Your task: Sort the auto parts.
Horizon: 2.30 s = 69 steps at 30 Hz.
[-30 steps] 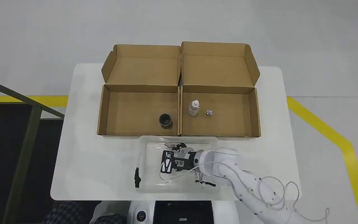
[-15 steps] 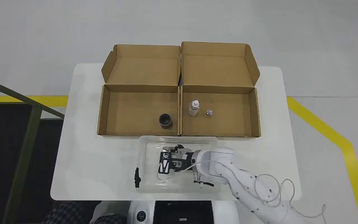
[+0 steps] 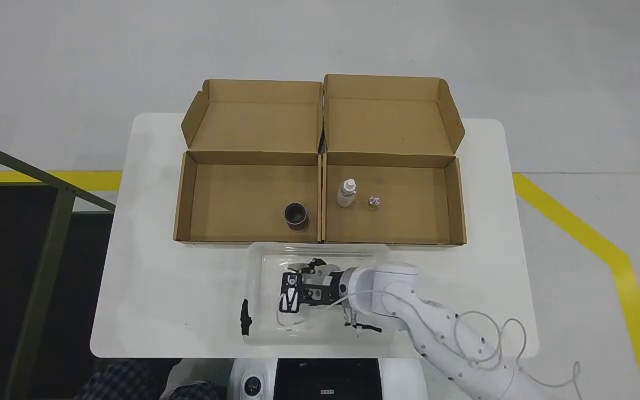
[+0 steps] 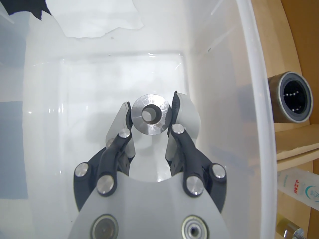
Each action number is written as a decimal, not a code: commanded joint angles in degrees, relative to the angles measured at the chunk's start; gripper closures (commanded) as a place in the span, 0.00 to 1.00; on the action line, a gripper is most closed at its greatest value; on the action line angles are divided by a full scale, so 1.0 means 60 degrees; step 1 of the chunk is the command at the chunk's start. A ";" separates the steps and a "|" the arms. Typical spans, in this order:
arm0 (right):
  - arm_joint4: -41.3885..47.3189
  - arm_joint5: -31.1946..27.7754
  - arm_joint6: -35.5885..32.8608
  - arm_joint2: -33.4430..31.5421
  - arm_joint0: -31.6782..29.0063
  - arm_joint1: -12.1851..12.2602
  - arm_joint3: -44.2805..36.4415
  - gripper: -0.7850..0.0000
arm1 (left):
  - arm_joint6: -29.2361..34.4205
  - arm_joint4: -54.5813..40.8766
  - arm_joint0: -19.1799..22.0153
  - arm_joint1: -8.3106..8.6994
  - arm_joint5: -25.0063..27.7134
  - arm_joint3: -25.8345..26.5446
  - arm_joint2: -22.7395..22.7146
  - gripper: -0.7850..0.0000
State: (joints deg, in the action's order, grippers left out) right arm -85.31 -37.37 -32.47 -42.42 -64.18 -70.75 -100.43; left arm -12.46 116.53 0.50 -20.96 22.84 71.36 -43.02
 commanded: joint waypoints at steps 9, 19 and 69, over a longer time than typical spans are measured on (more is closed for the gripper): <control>0.0308 -0.0119 0.0145 -0.0218 -0.0102 0.0033 -0.0314 1.00 | 0.0000 0.0000 0.0000 0.0000 0.0000 0.0000 0.0000 0.00; 0.0965 -0.0530 0.0603 -0.0878 -0.0467 0.0205 -0.0971 1.00 | 0.0000 0.0000 0.0000 0.0000 0.0000 0.0000 0.0000 0.00; 0.2910 -0.0344 0.0945 -0.3399 -0.0319 0.0732 -0.3357 1.00 | 0.0000 0.0000 0.0000 0.0000 0.0000 0.0000 0.0000 0.00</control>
State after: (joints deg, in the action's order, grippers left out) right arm -67.74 -39.66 -26.63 -63.05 -66.50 -66.32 -120.91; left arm -12.46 116.53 0.50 -20.96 22.84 71.36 -43.02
